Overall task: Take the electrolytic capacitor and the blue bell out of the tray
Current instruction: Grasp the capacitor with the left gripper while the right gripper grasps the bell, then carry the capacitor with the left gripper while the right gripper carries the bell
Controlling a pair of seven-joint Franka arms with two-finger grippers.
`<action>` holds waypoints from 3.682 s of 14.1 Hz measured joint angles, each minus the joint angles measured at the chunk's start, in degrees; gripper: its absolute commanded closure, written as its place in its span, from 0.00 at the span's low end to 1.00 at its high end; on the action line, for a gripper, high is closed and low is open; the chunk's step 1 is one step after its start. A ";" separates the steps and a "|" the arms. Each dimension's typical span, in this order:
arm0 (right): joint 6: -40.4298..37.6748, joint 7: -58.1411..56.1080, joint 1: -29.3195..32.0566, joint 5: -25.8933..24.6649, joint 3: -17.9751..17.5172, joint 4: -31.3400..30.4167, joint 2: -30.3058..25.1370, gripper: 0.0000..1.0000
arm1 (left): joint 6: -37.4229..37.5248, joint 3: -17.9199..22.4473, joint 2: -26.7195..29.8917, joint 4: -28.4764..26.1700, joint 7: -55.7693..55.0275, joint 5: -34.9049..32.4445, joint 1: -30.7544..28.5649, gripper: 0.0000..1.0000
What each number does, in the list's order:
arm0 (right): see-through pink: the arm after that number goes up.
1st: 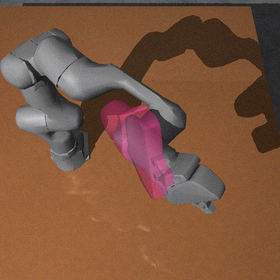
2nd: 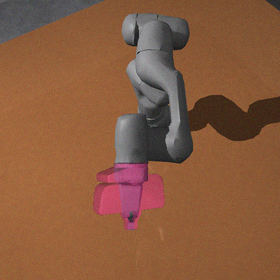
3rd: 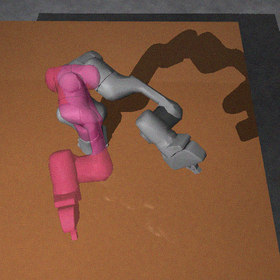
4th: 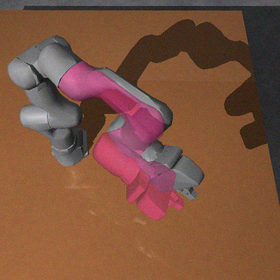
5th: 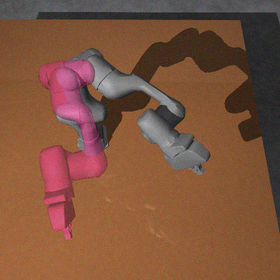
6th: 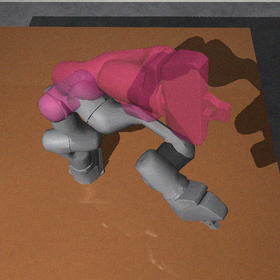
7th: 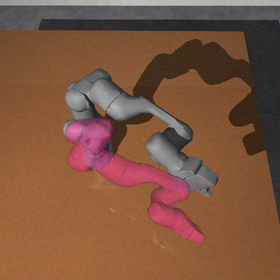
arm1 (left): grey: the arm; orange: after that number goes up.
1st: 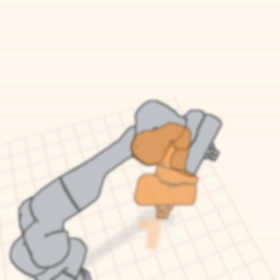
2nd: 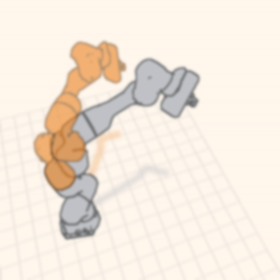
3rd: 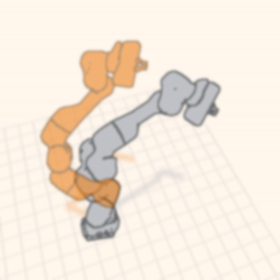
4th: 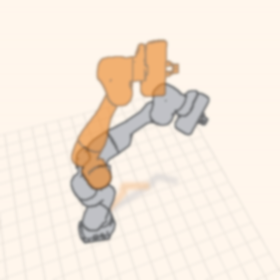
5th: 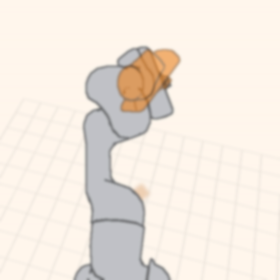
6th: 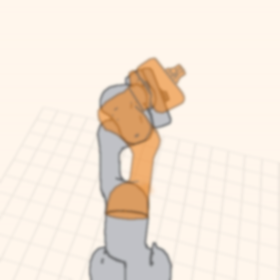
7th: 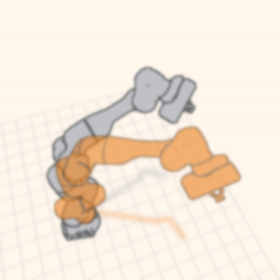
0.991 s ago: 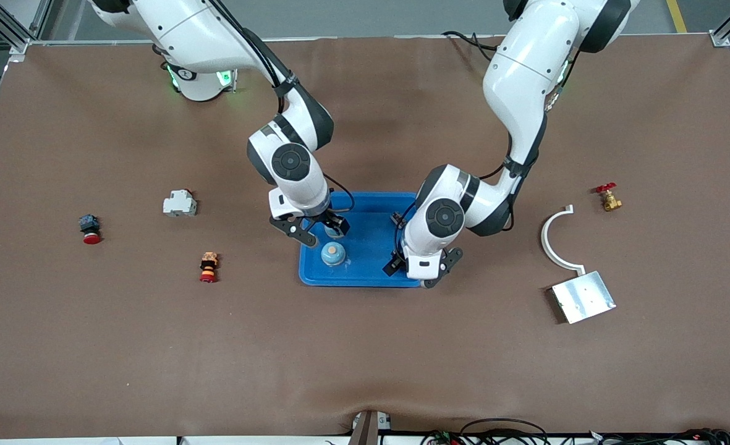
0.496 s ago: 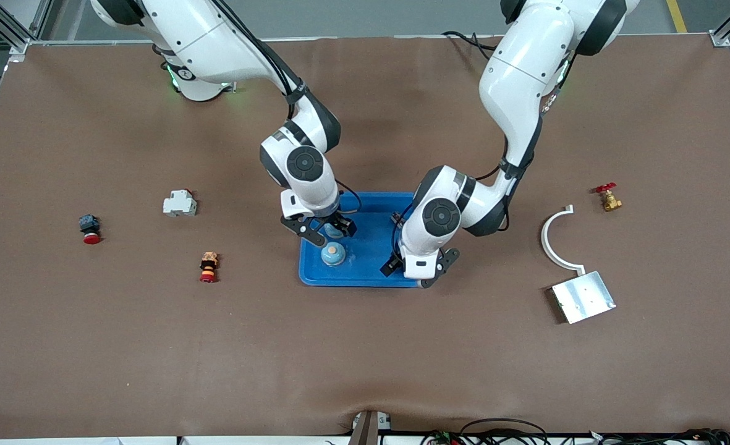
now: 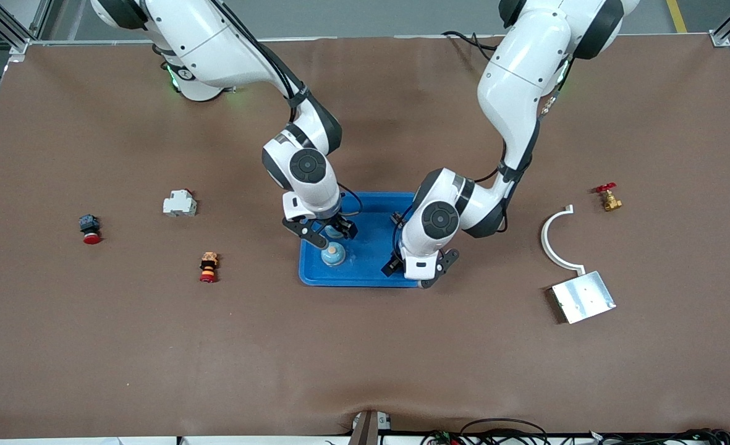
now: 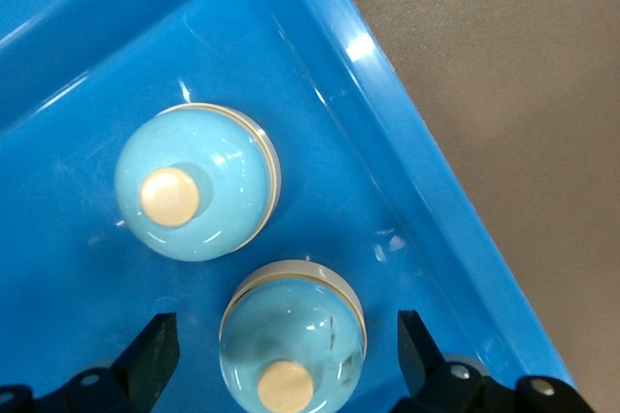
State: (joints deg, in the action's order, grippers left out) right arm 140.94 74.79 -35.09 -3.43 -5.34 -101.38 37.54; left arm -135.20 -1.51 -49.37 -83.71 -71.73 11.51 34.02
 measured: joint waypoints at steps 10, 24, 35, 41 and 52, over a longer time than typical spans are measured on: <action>-0.23 0.04 0.00 -0.28 0.02 0.51 0.14 1.00 | 0.00 0.12 0.00 0.86 -0.04 0.00 0.00 1.00; -14.15 -2.53 2.44 -0.28 0.93 8.29 -2.27 1.00 | 19.11 1.33 14.98 2.97 5.50 -0.54 -4.56 1.00; -31.15 -33.93 18.24 1.69 1.19 6.19 -15.47 1.00 | 32.86 1.80 34.94 -12.54 41.75 -6.14 -20.74 1.00; -31.15 -58.64 30.82 1.98 1.42 0.46 -20.98 1.00 | 25.22 1.86 39.08 -24.49 58.60 -6.35 -31.62 1.00; -15.45 -83.18 44.46 1.92 1.45 -21.73 -32.56 1.00 | 7.91 1.69 32.40 -34.54 63.79 -14.04 -35.34 1.00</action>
State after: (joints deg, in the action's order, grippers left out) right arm 125.49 -8.38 9.37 -1.51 -3.90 -123.11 4.97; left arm -127.29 0.18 -16.97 -118.26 -7.94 -2.53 -1.33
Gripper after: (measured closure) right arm 0.383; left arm 0.687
